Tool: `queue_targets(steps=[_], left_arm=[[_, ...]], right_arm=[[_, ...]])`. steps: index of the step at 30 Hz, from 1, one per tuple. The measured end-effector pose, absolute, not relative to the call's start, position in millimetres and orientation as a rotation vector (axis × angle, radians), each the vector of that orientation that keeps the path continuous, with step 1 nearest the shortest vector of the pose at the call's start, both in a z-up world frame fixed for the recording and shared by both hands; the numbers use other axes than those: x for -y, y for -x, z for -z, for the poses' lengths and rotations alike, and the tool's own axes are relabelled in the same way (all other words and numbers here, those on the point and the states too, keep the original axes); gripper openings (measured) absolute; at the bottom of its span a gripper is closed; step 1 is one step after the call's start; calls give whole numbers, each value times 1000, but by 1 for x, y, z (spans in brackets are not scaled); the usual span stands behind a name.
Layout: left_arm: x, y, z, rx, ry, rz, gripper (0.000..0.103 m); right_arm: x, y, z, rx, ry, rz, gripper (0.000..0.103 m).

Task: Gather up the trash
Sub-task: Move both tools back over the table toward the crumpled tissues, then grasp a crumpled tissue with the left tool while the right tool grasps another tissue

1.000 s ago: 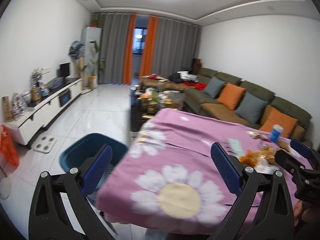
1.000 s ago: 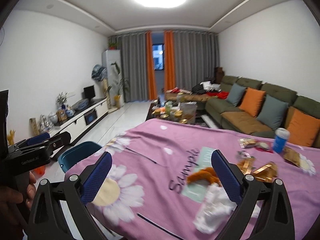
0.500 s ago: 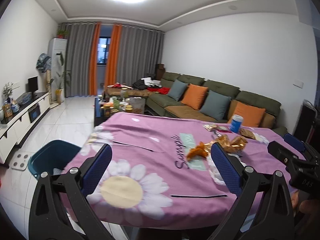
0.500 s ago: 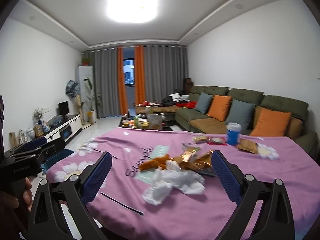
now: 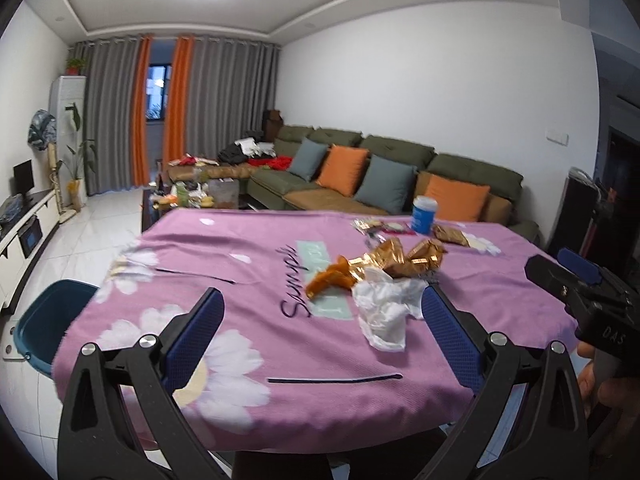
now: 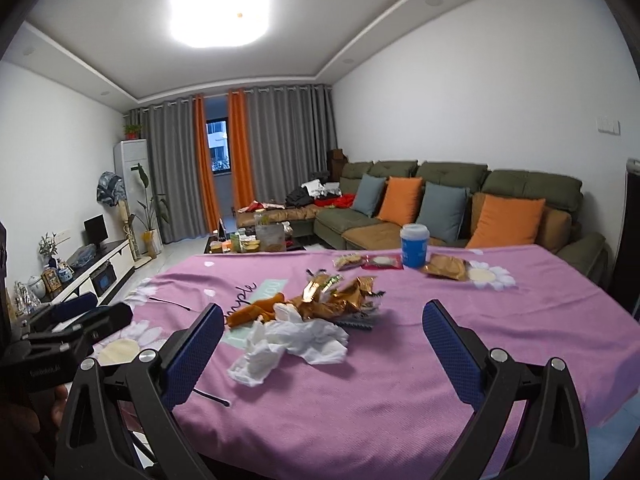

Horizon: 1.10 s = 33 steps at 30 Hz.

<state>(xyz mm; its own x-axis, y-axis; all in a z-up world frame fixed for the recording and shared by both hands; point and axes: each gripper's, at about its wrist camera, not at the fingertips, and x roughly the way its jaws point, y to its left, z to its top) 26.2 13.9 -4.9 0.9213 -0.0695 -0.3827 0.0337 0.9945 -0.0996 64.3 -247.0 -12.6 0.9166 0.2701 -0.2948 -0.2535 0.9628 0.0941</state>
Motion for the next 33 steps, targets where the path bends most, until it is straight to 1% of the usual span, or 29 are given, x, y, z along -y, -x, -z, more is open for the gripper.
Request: queue_targets(steps=[16,21,24,25,27,29,30,31,33], left_arm=[[32,-109,60,-516,19,158,97],[42,-133,76,-567,14,173,96],[46,-147,87,-609,14,178,90],[46,-150,89,-619,15,182,85],[49,-159,96,-644,7,182,82],[50,-164,100,-662,8,189,74],[51,-167,103,-674,2,186,72],[52,-170,106,-686,0,190,67],[51,-174,109,-700,3,197,64]], right_arm=[[260,-122,47,-458,-91,-235,94],[260,-139,61,-519,-97,-243,92],[259,-149,69,-551,-100,-252,90],[258,-152,71,-558,-101,-256,90],[257,-158,73,-573,-104,-264,88],[256,-164,75,-584,-104,-269,86],[255,-167,76,-590,-104,-273,86],[254,-171,77,-596,-106,-277,86],[251,-176,79,-609,-105,-287,84]])
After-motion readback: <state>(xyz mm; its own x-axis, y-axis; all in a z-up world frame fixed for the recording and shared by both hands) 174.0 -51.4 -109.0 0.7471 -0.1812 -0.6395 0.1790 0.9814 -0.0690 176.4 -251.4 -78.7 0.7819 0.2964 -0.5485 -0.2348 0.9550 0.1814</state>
